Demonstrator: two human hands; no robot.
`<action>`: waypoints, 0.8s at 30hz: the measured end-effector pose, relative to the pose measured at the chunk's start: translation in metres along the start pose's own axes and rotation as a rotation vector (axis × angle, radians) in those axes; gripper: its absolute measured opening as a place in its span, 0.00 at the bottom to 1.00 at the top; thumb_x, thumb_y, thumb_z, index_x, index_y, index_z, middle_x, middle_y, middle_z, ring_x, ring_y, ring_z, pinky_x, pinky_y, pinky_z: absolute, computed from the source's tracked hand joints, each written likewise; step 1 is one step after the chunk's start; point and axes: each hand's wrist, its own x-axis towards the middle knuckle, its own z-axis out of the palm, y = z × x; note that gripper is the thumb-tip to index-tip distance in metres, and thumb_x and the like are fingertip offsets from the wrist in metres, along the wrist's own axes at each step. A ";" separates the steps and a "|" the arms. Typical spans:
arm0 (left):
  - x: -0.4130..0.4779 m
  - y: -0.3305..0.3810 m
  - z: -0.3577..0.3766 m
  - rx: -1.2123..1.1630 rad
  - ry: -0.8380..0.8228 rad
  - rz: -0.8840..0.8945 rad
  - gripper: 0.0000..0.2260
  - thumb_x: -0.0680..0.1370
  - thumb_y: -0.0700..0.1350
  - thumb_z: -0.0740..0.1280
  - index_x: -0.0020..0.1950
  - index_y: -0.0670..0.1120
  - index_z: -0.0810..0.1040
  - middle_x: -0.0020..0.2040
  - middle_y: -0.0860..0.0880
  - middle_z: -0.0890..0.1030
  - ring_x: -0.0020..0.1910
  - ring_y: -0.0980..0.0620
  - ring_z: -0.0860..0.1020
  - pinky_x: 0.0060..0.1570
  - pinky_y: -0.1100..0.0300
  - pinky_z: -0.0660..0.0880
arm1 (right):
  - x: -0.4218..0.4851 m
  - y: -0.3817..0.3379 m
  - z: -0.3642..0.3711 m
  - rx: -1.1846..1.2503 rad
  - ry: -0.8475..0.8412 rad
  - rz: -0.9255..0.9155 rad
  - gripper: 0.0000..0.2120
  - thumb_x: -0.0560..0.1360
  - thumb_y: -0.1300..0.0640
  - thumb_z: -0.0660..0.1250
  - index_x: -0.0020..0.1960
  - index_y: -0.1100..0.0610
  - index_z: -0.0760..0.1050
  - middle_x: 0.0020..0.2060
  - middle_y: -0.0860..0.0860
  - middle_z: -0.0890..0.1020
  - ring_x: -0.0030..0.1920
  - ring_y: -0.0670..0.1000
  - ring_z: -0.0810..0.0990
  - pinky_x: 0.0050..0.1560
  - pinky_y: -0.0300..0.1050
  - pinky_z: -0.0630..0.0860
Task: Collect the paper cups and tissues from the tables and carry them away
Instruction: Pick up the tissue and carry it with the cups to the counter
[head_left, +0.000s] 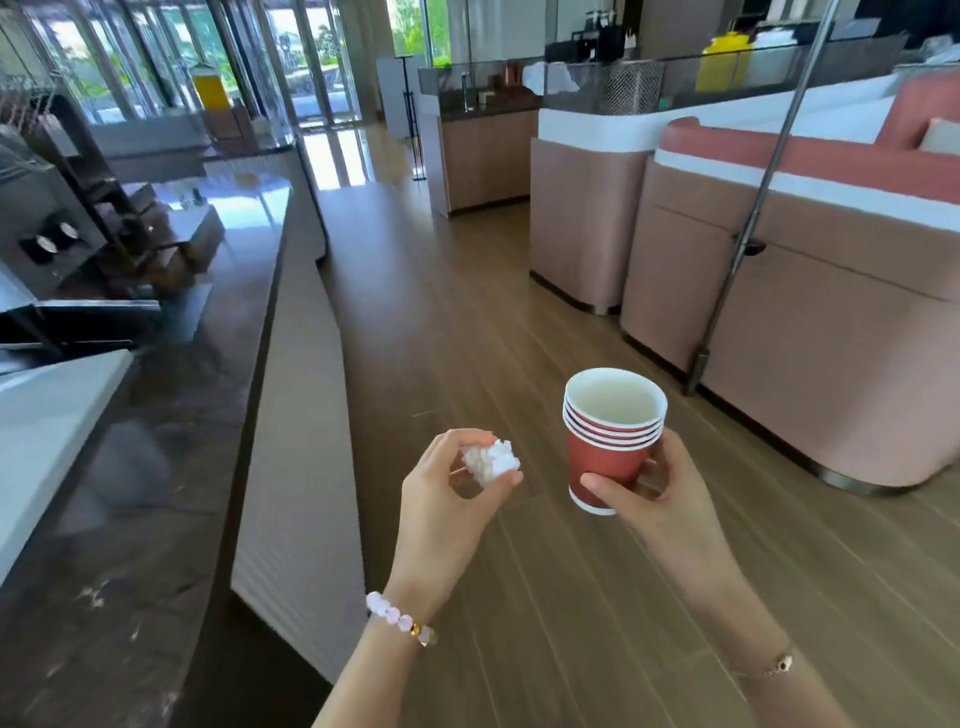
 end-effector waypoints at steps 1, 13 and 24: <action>0.021 -0.001 0.008 0.003 0.007 0.002 0.13 0.69 0.44 0.76 0.48 0.57 0.77 0.48 0.60 0.80 0.48 0.63 0.77 0.43 0.75 0.72 | 0.025 0.001 0.000 0.007 -0.018 -0.003 0.26 0.66 0.61 0.77 0.60 0.48 0.73 0.49 0.46 0.84 0.49 0.43 0.83 0.44 0.32 0.76; 0.216 -0.063 0.071 -0.008 0.073 -0.052 0.15 0.69 0.43 0.76 0.49 0.57 0.76 0.47 0.60 0.79 0.48 0.63 0.77 0.43 0.75 0.72 | 0.249 0.034 0.018 0.008 -0.084 0.031 0.27 0.65 0.64 0.77 0.61 0.51 0.72 0.51 0.47 0.83 0.49 0.42 0.83 0.45 0.31 0.76; 0.472 -0.164 0.076 -0.041 0.117 -0.073 0.15 0.68 0.42 0.76 0.49 0.55 0.77 0.48 0.58 0.80 0.47 0.59 0.79 0.44 0.73 0.73 | 0.507 0.069 0.113 0.006 -0.108 0.016 0.28 0.66 0.65 0.76 0.62 0.52 0.72 0.51 0.46 0.83 0.50 0.42 0.82 0.44 0.30 0.76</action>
